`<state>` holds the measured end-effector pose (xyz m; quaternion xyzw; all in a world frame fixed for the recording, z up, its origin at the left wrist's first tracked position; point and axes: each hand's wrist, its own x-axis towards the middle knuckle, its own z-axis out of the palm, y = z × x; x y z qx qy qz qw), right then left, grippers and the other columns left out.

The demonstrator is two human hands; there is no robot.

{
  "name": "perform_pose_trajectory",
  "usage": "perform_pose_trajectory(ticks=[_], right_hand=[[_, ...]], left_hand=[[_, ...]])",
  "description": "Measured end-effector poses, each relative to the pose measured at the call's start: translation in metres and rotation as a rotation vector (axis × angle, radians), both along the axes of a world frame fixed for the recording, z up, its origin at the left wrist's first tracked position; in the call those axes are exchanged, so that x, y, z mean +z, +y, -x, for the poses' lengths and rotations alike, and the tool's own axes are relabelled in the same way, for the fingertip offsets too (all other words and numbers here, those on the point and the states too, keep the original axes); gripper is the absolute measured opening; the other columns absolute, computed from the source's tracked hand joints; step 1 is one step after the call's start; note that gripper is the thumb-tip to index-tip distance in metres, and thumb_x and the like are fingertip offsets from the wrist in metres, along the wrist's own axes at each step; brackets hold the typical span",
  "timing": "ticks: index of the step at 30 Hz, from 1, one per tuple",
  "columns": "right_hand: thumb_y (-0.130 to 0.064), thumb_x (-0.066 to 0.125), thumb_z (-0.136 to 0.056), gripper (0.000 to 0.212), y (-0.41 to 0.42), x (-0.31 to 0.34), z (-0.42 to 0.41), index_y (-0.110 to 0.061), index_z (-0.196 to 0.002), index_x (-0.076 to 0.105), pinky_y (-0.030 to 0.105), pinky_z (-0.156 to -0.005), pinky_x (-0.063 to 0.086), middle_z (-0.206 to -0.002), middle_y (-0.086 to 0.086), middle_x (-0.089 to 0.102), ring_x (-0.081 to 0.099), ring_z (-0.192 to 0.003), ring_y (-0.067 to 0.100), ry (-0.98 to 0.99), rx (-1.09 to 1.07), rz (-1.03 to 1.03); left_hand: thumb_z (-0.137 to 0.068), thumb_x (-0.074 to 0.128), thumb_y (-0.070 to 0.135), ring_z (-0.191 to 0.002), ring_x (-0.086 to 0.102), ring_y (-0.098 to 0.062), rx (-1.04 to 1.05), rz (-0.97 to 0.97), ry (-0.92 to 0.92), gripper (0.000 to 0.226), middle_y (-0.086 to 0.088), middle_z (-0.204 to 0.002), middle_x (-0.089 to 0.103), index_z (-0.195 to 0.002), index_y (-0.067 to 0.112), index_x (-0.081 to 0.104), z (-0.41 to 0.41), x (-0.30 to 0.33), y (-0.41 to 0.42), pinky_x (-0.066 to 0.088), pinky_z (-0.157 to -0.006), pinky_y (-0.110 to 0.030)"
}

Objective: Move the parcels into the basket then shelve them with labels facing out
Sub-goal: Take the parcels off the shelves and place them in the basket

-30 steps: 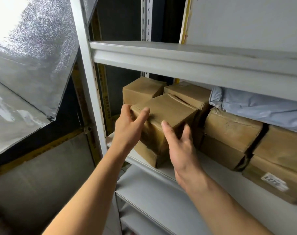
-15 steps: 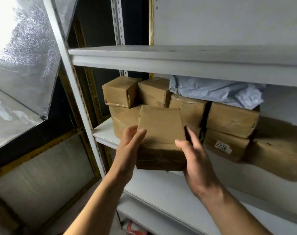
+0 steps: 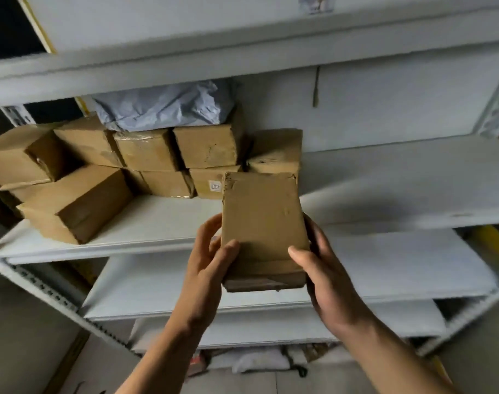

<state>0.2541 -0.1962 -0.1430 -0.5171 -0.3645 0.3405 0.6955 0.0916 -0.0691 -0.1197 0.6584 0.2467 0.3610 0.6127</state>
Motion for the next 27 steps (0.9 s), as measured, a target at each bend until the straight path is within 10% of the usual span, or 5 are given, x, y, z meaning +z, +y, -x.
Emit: perform_pose_trajectory(ticks=[20,27], right_hand=[[-0.028,0.073,-0.097,0.068,-0.303,-0.066,0.033,-0.041,-0.156,0.043,0.042,-0.111,0.049,-0.147,-0.017,0.06,0.06,-0.134,0.014,0.296,-1.124,0.13],[-0.012,0.056,-0.105,0.052,-0.428,-0.11,0.076,-0.032,-0.153,0.049,0.04,-0.107,0.05,-0.143,-0.002,0.066,0.061,-0.132,0.023,0.428,-1.248,0.145]], left_hand=[[-0.088,0.075,0.045,-0.131,0.064,-0.018,-1.072,0.204,0.172,0.064,0.01,-0.143,0.065,-0.148,0.039,0.054,-0.173,-0.094,-0.223,0.055,-0.103,-0.045],[-0.092,0.073,0.041,-0.129,0.061,-0.002,-1.37,0.11,0.362,0.069,0.018,-0.142,0.064,-0.154,0.043,0.044,-0.188,-0.14,-0.352,0.054,-0.1,-0.027]])
